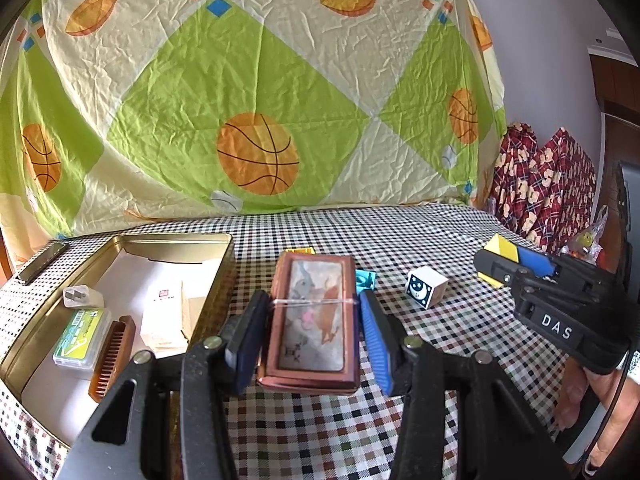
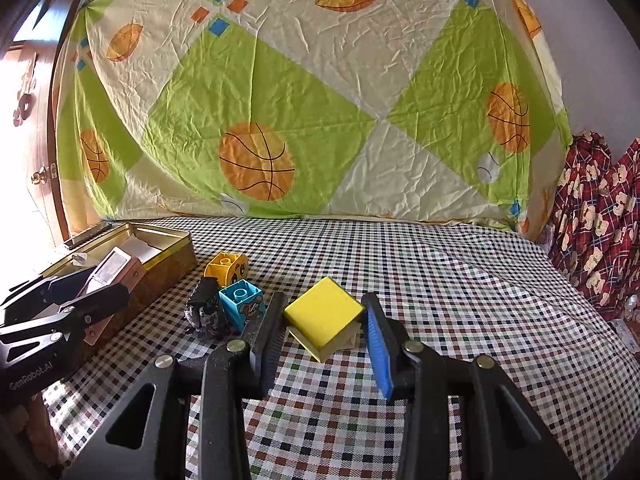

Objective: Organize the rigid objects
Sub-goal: 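Lift the picture with the left tool while the right tool lifts the yellow cube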

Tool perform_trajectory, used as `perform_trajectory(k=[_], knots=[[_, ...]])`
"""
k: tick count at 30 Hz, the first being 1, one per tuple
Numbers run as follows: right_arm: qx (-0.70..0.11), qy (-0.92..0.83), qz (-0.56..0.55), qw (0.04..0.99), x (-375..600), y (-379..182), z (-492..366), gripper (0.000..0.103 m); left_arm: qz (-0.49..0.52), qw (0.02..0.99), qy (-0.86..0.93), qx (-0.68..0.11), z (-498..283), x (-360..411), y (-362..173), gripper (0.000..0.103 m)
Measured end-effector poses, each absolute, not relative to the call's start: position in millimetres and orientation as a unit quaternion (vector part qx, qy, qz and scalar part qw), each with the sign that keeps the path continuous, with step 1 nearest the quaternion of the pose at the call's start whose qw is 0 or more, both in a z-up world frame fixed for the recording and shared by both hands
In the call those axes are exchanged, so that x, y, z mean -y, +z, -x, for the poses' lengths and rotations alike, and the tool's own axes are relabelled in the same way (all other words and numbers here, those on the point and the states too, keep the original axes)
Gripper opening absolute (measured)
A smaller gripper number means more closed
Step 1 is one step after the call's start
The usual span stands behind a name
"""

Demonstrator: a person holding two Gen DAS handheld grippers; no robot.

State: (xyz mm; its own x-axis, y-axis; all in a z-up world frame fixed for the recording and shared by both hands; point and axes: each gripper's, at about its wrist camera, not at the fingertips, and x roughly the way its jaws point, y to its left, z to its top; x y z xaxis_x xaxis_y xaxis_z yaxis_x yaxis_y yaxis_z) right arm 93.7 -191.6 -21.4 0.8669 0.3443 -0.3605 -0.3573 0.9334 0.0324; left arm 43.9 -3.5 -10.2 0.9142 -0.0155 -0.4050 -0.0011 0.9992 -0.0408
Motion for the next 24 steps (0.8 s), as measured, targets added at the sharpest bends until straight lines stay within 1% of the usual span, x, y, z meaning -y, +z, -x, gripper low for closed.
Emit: perform_trajectory(k=[24], knots=[[-0.137,0.179,0.005,0.974,196,-14,-78,0.04,0.015,0.985,0.012,-0.169,-30,6,-5,0.046]])
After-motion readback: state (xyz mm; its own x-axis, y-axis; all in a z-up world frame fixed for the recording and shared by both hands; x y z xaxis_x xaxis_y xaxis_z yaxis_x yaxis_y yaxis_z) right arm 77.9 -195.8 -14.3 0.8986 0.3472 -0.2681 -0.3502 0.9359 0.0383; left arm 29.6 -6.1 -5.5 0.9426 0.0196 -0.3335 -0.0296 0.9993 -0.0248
